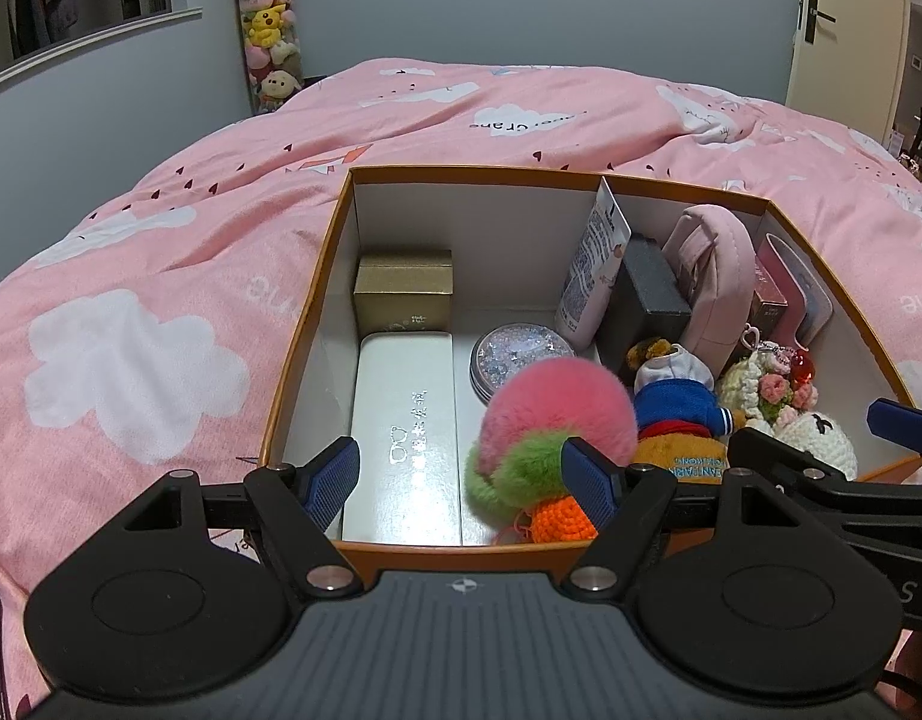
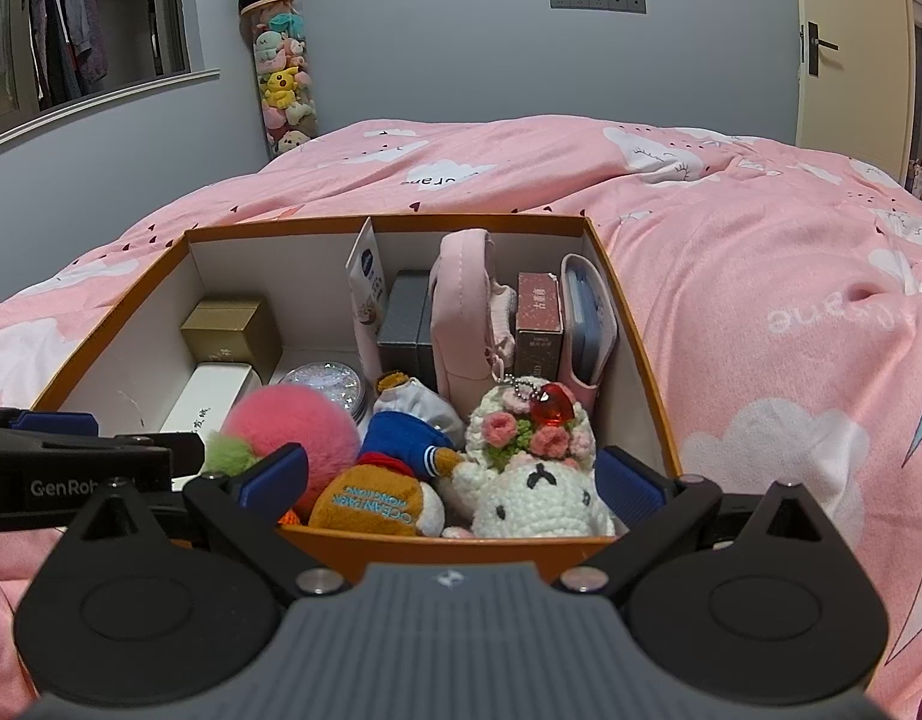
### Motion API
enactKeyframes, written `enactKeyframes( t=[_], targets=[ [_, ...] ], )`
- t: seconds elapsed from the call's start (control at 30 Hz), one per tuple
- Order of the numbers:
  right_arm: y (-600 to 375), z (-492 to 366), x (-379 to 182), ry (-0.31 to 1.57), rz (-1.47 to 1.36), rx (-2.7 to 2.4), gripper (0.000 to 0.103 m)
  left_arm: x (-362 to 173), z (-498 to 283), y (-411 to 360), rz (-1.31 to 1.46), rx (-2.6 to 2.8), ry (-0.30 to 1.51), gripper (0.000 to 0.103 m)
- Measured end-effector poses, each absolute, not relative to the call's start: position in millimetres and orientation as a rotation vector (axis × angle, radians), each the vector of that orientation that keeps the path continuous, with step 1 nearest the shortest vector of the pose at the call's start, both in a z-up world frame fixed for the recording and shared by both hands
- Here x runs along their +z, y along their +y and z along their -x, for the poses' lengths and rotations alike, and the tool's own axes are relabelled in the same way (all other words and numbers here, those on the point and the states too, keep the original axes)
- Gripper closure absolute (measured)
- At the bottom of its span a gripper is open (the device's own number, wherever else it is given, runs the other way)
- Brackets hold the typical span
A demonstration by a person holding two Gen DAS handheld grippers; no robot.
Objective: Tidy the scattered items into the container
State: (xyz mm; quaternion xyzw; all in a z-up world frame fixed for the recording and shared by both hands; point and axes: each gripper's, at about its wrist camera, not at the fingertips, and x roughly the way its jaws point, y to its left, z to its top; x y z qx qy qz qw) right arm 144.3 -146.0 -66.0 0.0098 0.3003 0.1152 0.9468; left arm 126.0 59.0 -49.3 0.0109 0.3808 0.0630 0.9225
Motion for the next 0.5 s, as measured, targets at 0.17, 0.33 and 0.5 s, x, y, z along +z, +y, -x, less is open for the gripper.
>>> enactKeyframes(
  t=[0.17, 0.33, 0.5],
  targets=[
    [-147.8, -145.5, -66.8, 0.613, -0.018, 0.230, 0.001, -49.2, -126.3, 58.8, -0.022, 0.128, 0.783, 0.016],
    [-147.4, -145.8, -67.0, 0.613, -0.017, 0.231, 0.001, -49.0, -126.2, 58.9, -0.022, 0.126, 0.783, 0.016],
    [-147.3, -145.8, -66.9, 0.613, -0.017, 0.231, 0.001, -48.7, -125.9, 58.9, -0.024, 0.124, 0.783, 0.016]
  ],
)
